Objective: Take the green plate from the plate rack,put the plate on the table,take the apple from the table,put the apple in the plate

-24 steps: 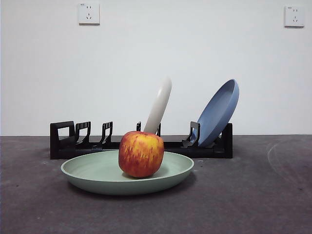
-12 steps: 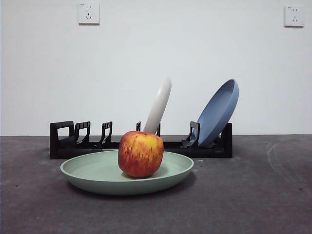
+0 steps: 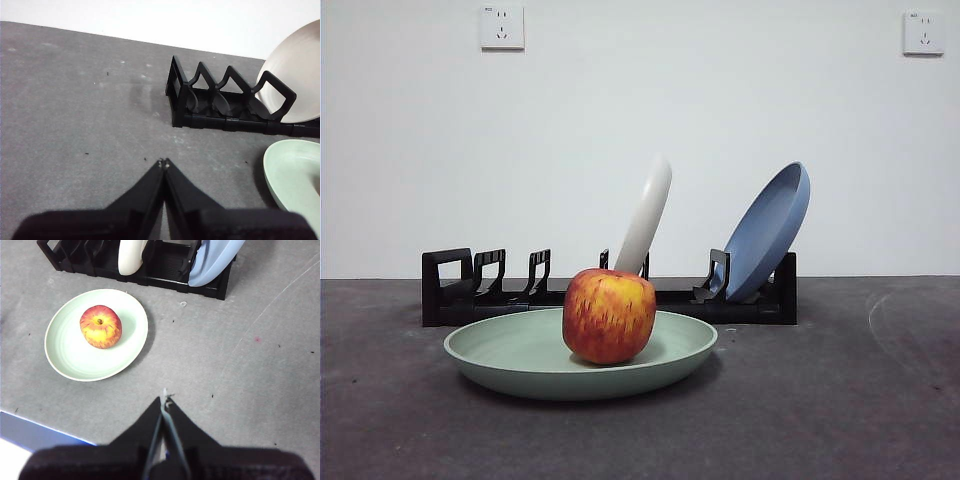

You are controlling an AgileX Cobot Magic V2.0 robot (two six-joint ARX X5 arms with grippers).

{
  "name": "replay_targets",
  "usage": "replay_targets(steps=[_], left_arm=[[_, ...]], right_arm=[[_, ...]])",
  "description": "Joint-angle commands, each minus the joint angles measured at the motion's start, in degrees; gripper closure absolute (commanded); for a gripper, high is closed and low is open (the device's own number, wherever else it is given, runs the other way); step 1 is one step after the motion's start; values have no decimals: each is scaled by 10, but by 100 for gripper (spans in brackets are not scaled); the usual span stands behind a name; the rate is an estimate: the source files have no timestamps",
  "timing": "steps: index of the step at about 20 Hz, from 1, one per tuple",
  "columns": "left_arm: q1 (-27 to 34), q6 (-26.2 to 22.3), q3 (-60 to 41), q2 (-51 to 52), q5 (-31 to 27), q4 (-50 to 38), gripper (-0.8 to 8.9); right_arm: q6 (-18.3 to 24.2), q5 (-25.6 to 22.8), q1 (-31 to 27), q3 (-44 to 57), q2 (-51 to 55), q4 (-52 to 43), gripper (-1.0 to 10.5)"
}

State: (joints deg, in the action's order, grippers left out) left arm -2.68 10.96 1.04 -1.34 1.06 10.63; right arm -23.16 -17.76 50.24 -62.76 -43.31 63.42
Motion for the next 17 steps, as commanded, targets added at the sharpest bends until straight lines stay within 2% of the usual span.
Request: replay_targets(steps=[1, 4, 5, 7, 8, 11, 12, 14, 17], left_arm=[[1, -7, -3, 0, 3, -6, 816], [1, -7, -3, 0, 3, -6, 816], [1, -7, -3, 0, 3, -6, 816], [1, -7, -3, 0, 3, -6, 816], [1, -7, -3, 0, 3, -6, 816], [1, -7, -3, 0, 3, -6, 816], [1, -7, -3, 0, 3, -6, 816], [1, -7, -3, 0, 3, -6, 816], [1, -7, -3, 0, 3, -6, 816]], right_arm=[[44, -25, 0, 6, 0, -2, 963], [88, -96, -9, 59, -18, -21, 963], [112, -120, -19, 100, -21, -64, 963], [171, -115, -56, 212, -22, -228, 963], [190, -83, -79, 274, -22, -339, 963], [204, 106, -172, 432, -22, -686, 963], [204, 151, -203, 469, -22, -787, 963], [214, 176, -259, 516, -9, -914, 963], [250, 173, -334, 547, 35, -940, 963]])
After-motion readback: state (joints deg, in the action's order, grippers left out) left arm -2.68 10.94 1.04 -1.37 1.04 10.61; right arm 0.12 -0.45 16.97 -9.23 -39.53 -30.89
